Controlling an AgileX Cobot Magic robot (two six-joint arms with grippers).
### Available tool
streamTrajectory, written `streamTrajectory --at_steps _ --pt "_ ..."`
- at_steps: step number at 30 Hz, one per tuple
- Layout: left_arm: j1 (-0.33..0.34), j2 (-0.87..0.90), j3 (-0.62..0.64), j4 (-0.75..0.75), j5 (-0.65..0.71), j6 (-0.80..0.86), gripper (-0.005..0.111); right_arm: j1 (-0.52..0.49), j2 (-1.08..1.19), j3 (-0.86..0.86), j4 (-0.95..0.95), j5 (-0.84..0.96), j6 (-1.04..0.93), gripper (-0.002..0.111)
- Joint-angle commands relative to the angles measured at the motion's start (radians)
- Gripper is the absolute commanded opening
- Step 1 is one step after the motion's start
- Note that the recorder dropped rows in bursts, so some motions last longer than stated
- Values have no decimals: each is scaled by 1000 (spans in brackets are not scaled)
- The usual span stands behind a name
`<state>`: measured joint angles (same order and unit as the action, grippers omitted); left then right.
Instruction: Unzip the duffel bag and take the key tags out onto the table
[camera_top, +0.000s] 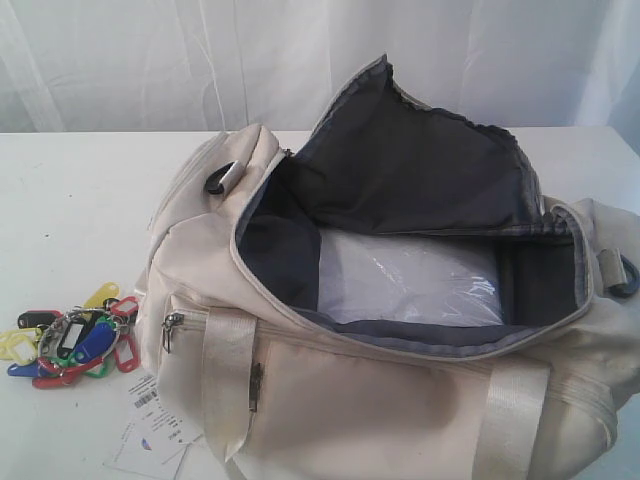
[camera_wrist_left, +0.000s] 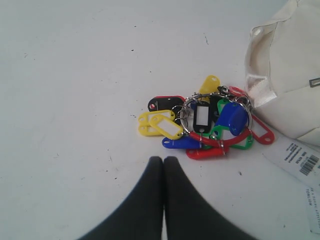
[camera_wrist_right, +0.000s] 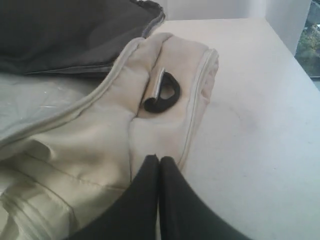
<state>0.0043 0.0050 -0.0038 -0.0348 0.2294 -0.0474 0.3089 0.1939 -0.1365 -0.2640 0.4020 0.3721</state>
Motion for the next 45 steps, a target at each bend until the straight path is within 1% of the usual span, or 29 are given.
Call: streamTrajectory --at_steps 1,4,8,13,19,30,32,34,38,40,45 --pt "-4 -5 4 -2 3 -1 0 -3 -79 87 -2 -37 3 0" --pt "-4 -5 4 -2 3 -1 0 -3 -128 134 -2 -54 3 0" --pt "-4 -5 4 -2 3 -1 0 -3 -194 136 -2 -69 4 0" --pt "-4 -5 4 -2 3 -1 0 -6 -194 136 0 -67 4 0" --pt "-4 -5 4 -2 3 -1 0 -42 -194 136 2 -67 4 0" --pt "-4 -5 4 -2 3 -1 0 -41 -194 136 2 -67 -1 0" --pt "-4 -5 4 -2 3 -1 0 -41 -194 136 2 -67 -29 0" --pt "-4 -5 4 -2 3 -1 0 -41 -194 136 12 -67 -103 0" --pt "-4 -5 4 -2 3 -1 0 -41 -194 136 159 -69 -327 0" --pt "-4 -5 4 -2 3 -1 0 -52 -194 136 184 -69 -401 0" --pt "-4 -5 4 -2 3 -1 0 -114 -194 136 184 -69 -419 0"
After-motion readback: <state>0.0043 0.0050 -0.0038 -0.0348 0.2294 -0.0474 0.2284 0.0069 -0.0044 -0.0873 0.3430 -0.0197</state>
